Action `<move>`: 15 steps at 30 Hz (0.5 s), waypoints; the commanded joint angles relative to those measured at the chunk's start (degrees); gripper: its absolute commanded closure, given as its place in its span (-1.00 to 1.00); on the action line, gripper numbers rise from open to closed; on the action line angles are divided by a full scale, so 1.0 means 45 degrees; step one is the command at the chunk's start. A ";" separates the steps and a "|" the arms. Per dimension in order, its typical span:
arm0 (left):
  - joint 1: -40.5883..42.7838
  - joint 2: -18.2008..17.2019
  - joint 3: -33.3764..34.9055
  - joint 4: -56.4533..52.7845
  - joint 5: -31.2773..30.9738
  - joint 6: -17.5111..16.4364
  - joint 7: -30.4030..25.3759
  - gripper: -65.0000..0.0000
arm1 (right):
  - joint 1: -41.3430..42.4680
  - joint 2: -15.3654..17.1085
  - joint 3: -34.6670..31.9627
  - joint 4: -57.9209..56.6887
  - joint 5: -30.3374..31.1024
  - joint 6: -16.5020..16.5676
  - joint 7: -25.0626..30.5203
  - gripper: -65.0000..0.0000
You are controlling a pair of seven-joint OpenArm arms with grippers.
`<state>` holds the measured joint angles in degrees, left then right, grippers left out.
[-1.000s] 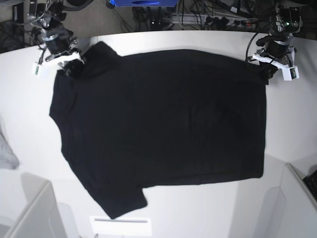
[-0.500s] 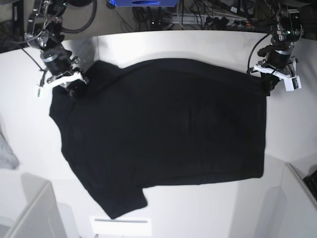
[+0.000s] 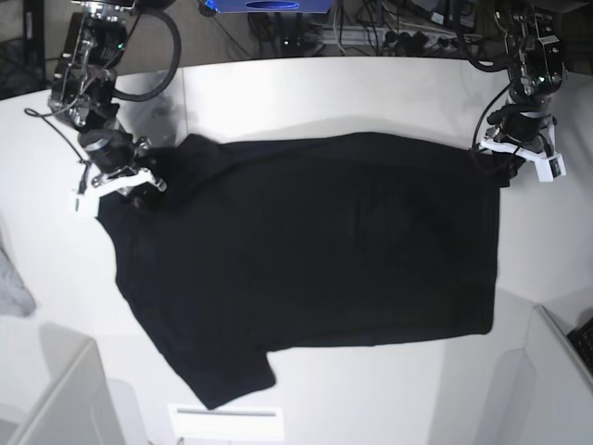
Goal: Fold the T-shirt properly
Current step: 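Lift the shoulder corners with both grippers and drag the shirt toward the arms, then hold the shoulders with both grippers and pull the shirt flat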
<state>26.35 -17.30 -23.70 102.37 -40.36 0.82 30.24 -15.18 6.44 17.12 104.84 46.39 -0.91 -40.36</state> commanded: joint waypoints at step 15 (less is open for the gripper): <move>-0.2036 -0.0131 -0.0173 -0.0409 -0.0008 -0.0036 0.1632 1.00 | 0.2465 0.0162 -0.0006 -0.2130 0.0152 0.0075 0.0207 1.00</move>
<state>17.50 -17.28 -23.97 99.74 -40.36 0.91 38.70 -4.89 6.57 16.97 94.30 46.30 -0.95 -40.34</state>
